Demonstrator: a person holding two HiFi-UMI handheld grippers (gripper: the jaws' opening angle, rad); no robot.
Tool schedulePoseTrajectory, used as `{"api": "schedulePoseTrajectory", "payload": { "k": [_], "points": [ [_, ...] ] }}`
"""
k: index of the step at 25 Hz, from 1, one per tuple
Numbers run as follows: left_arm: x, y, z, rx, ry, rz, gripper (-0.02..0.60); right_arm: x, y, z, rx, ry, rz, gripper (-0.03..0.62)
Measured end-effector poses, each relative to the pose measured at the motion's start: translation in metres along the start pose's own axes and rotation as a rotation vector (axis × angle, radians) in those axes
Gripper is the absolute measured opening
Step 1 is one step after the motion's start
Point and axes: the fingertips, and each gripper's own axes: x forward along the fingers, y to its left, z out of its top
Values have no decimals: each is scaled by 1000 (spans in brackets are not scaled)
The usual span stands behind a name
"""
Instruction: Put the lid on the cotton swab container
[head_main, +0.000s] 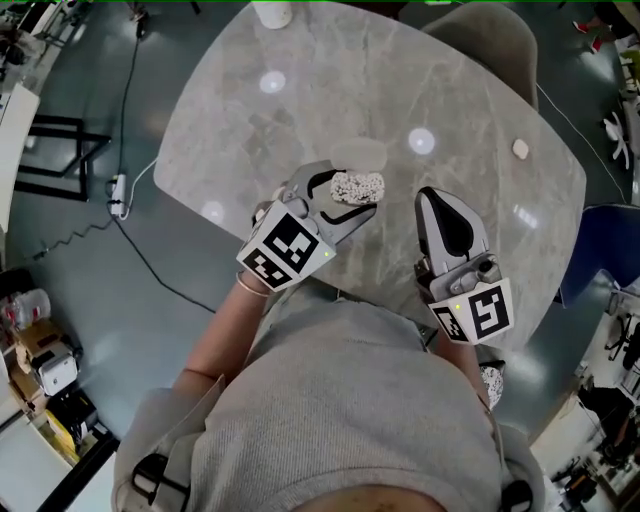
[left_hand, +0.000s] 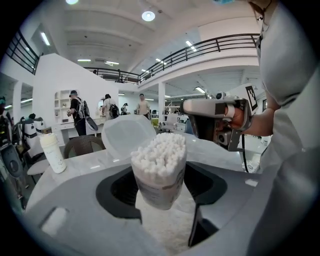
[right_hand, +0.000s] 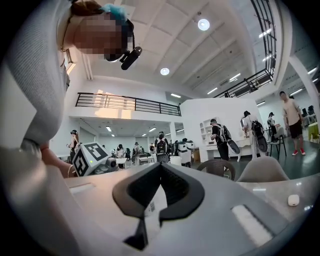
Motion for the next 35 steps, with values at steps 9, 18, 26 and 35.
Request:
{"api": "schedulePoseTrajectory", "payload": {
  "k": [9,18,26,35],
  "points": [
    [-20,-6,19,3,4,-8,276,7,9,10,-25,-11,92,0],
    [-28,-12,24,-5,-2,-15,276,21,19,17,-22,15,208,6],
    [-33,-16,23,18,14,-28,276,39,18,23,40,23,302,84],
    [-40,-21,24,24,0,-12,276,53,27,27,93,48,395,114]
  ]
}}
